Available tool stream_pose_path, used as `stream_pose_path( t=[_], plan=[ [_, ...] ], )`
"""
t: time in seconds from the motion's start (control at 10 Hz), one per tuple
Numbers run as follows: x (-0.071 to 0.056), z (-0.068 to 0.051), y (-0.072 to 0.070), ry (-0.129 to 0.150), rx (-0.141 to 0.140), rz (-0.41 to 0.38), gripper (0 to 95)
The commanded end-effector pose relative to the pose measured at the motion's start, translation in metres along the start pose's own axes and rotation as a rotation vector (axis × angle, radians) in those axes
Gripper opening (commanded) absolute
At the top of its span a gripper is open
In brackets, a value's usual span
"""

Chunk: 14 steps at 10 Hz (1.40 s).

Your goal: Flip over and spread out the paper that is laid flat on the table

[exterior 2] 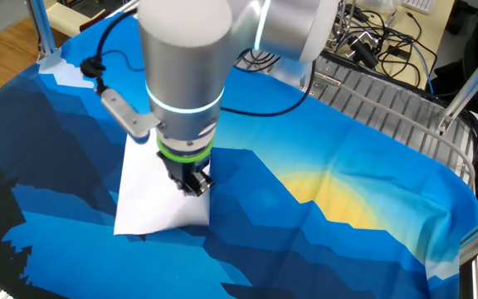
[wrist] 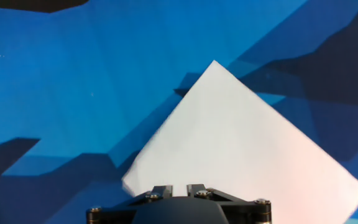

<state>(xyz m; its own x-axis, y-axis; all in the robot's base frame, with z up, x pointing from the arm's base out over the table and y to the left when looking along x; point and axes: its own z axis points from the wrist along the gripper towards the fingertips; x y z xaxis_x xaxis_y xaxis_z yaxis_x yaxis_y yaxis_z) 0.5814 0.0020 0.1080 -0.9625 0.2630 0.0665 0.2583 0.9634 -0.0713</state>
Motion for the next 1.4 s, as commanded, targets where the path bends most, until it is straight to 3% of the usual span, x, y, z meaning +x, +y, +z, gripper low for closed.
stream_pose_path(
  t=[0.1, 0.3, 0.5, 0.7, 0.8, 1.0, 1.3, 1.4],
  plan=[
    [0.004, -0.005, 0.003, 0.012, -0.007, 0.012, 0.0],
    [0.014, -0.011, 0.0, 0.016, -0.008, 0.019, 0.0],
    [0.037, -0.026, -0.011, 0.056, -0.013, 0.011, 0.0],
    [0.052, -0.035, -0.021, 0.056, -0.007, 0.002, 0.0],
    [0.059, -0.036, -0.027, 0.068, -0.009, -0.014, 0.0],
    [0.073, -0.032, -0.039, 0.058, -0.006, -0.029, 0.0],
    [0.089, -0.025, -0.069, 0.057, -0.01, -0.056, 0.0],
    [0.094, -0.023, -0.073, 0.045, 0.004, -0.055, 0.0]
  ],
)
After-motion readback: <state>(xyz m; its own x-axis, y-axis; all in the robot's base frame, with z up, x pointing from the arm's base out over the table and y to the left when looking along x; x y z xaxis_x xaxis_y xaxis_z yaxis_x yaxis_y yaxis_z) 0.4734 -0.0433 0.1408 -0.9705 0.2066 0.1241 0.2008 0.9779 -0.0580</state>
